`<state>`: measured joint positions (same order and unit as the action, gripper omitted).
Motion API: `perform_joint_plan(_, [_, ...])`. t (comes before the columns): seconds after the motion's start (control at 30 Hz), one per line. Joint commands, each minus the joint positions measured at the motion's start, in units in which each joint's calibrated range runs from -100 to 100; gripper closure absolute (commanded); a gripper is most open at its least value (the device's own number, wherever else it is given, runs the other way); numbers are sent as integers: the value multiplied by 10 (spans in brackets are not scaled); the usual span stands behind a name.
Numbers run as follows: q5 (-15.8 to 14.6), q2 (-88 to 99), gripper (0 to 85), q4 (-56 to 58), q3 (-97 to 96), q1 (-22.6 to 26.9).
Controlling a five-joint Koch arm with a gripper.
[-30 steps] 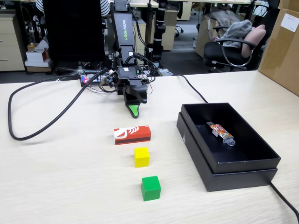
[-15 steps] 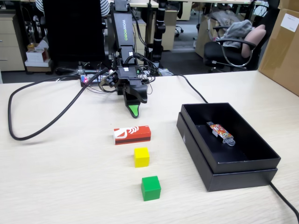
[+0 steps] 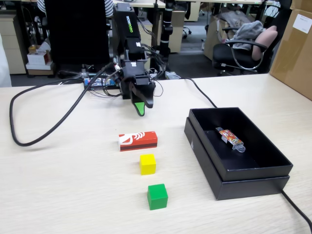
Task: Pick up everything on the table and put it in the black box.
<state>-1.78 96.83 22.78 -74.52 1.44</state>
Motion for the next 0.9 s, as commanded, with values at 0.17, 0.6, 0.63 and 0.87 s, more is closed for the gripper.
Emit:
perform_joint_plan(0.17, [-18, -5, 399, 217, 201, 15])
perform_joint_plan(0.6, [-18, -446, 396, 417, 553, -28])
perform_joint_plan(0.63, [-18, -469, 398, 421, 571, -29])
perform_joint_plan(0.87, [-18, -582, 408, 426, 638, -30])
